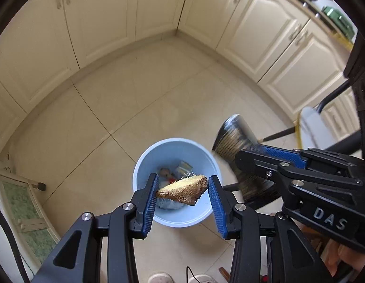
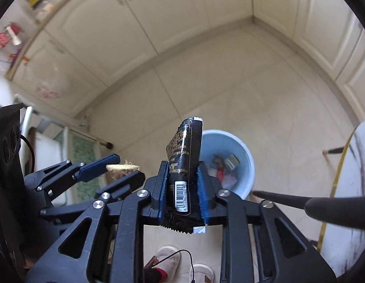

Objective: Collect trash
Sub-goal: 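Carry the ginger root and black snack bag over the blue bin, then open both tools to drop the ginger and black bag into the bin, then withdraw both tools from the bin back toward the table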

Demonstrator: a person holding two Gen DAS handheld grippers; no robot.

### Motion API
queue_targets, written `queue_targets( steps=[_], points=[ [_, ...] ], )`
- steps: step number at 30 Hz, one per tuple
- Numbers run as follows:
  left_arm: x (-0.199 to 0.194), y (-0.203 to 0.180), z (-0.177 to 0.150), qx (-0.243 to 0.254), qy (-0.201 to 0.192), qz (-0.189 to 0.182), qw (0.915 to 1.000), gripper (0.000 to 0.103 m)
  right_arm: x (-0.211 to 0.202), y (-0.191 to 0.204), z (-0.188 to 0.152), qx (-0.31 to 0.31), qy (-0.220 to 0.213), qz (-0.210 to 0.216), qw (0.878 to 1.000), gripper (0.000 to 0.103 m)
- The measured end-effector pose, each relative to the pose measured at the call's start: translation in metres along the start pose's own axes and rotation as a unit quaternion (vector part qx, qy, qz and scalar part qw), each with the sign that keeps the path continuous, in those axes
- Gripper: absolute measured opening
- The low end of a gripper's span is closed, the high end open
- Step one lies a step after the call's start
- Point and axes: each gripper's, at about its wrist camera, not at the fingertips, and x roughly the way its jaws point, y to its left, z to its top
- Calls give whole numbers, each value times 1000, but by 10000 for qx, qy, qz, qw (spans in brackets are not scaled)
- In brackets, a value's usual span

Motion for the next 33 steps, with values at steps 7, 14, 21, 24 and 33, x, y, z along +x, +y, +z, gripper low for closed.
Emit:
queue_targets(
  steps=[7, 14, 21, 24, 33],
  points=[
    [19, -2, 13, -168, 113, 169, 9997, 71, 18, -21, 4, 153, 13, -125, 9998, 37],
    [-18, -11, 35, -405, -29, 431, 9982, 79, -14, -14, 4, 112, -278, -94, 9995, 44],
    [-126, -35, 9, -621, -817, 1074, 9889, 79, -86, 22, -7, -53, -802, 235, 9965, 46],
    [-179, -50, -13, -590, -1277, 1317, 9813, 81, -132, 43, -18, -189, -1230, 372, 9915, 51],
    [-316, -175, -94, -64, -2804, 1649, 9456, 95, -309, 87, -94, -613, -2816, 216, 9573, 72]
  ],
)
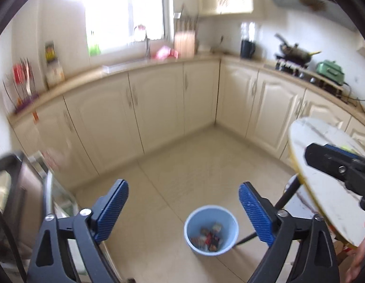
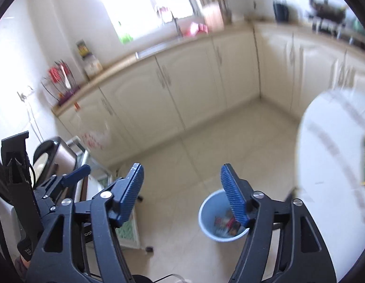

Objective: Collect trash
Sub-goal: 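Withdraw both tools from the bin back toward the table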

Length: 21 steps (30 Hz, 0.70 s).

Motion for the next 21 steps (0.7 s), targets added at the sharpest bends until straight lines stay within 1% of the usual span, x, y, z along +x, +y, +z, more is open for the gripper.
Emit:
queue_targets(
  steps=[2, 4, 7, 8, 10, 14, 16, 17, 18, 21],
  points=[
    [-35, -19, -4, 104, -302, -110, 9994, 96, -46, 5, 0, -127, -377, -253, 9989, 82],
    [-73, -38, -13, 115, -615, -281, 9976, 99, -90, 7, -1, -171, -711, -563, 9957, 89],
    [-120, -64, -27, 133, -1081, -420, 9932, 101, -154, 13, -5, -164, -1187, -928, 9885, 96],
    [-137, -64, -32, 131, -1212, -476, 9914, 102, -172, 15, -6, -192, -1326, -1006, 9859, 98],
    [-175, -74, -54, 128, -1525, -630, 9862, 102, -210, 18, -10, -209, -1592, -1199, 9797, 102],
    [-224, -90, -89, 130, -2020, -879, 9754, 102, -279, 24, -27, -269, -2104, -1654, 9632, 103],
    [-242, -88, -106, 113, -2223, -1000, 9698, 102, -307, 24, -32, -235, -2285, -1773, 9570, 103],
    [-253, -77, -122, 107, -2309, -1044, 9673, 102, -320, 26, -36, -251, -2374, -1829, 9537, 103],
    [-263, -75, -133, 148, -2390, -1064, 9651, 102, -334, 25, -39, -270, -2461, -1877, 9505, 103],
    [-280, -69, -160, 275, -2603, -1143, 9583, 102, -366, 31, -46, -342, -2667, -2099, 9400, 103]
  ],
)
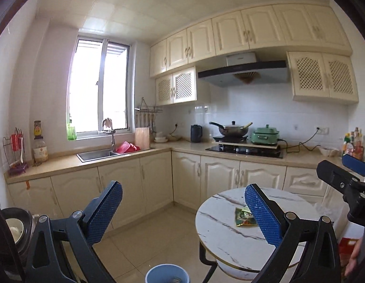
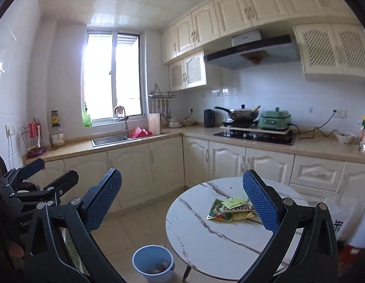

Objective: Collect trash
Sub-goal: 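Withdraw both tools from the bin back toward the table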

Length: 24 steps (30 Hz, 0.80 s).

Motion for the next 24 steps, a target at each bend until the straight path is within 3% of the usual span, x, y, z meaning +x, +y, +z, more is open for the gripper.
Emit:
queue_targets(
  steps=[3, 7, 12, 20, 24],
  points=[
    [-31, -1, -21, 52, -220, 43, 9997, 102, -23, -7, 7, -52, -179, -207, 9996, 103],
    [-27, -19, -44, 116, -335, 36, 9994, 102, -45, -20, 13, -65, -397, -428, 9983, 103],
    [-11, -27, -49, 141, -334, -71, 9993, 102, -52, -34, 16, -24, -475, -588, 9971, 103],
    [72, -24, -30, 193, 165, -339, 9991, 102, -19, -80, 2, 167, -100, -849, 9962, 103],
    [132, -30, -32, 221, 747, -878, 9931, 102, 15, -117, -17, 519, 360, -762, 9951, 103]
  ],
)
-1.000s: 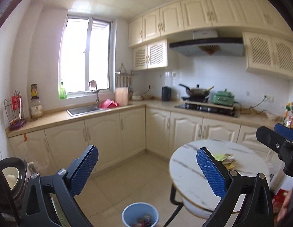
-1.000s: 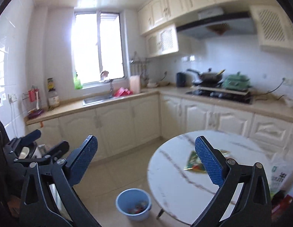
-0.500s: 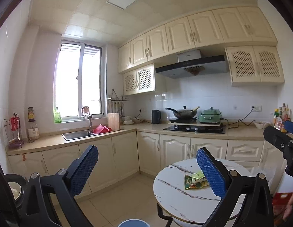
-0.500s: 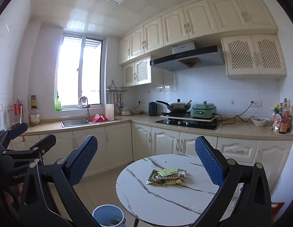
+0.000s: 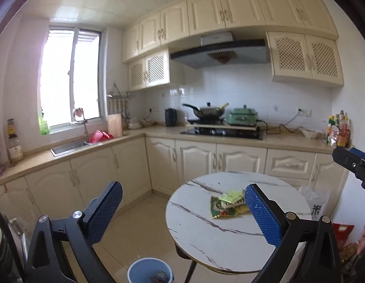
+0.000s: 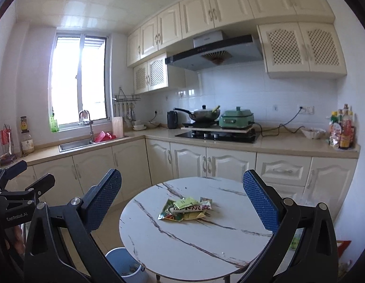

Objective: Collect trash
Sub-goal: 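Withdraw both tools from the bin back toward the table, then grasp the yellow-green packet with the left tool while the right tool grasps the red-checkered packet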

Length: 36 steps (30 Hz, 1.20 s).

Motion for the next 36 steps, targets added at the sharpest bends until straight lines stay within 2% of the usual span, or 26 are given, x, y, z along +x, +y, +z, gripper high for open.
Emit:
queue_targets(
  steps=[4, 9, 13, 16, 18, 22, 27, 30, 32, 33, 34, 36],
  points=[
    [67, 4, 6, -30, 549, -313, 9980, 102, 49, -33, -19, 249, 538, -128, 9982, 103],
    [153, -8, 17, 120, 1080, -829, 9906, 102, 115, -67, -48, 361, 1208, -402, 9912, 103],
    [237, -20, 34, 219, 1608, -1294, 9782, 102, 172, -91, -69, 489, 1819, -504, 9808, 103],
    [314, -33, 59, 334, 1929, -1239, 9728, 102, 213, -112, -81, 688, 2148, -571, 9726, 103],
    [352, -40, 61, 447, 2089, -1180, 9698, 102, 236, -120, -87, 708, 2352, -712, 9667, 103],
    [424, -58, 61, 561, 2594, -1383, 9542, 102, 272, -136, -92, 818, 2576, -677, 9604, 103],
    [480, -78, 63, 779, 2828, -1344, 9465, 102, 307, -152, -99, 846, 2781, -662, 9545, 103],
    [514, -88, 58, 802, 3038, -1390, 9391, 101, 318, -156, -103, 877, 2844, -635, 9526, 103],
    [531, -95, 55, 796, 3073, -1488, 9365, 98, 324, -158, -106, 890, 2867, -596, 9520, 103],
    [538, -97, 53, 808, 3091, -1550, 9348, 90, 327, -158, -107, 890, 2894, -617, 9511, 103],
    [546, -99, 49, 768, 3161, -1656, 9310, 74, 329, -159, -108, 893, 2900, -624, 9508, 103],
    [558, -95, 47, 524, 3255, -1793, 9269, 57, 331, -161, -110, 919, 2917, -640, 9499, 103]
  ],
)
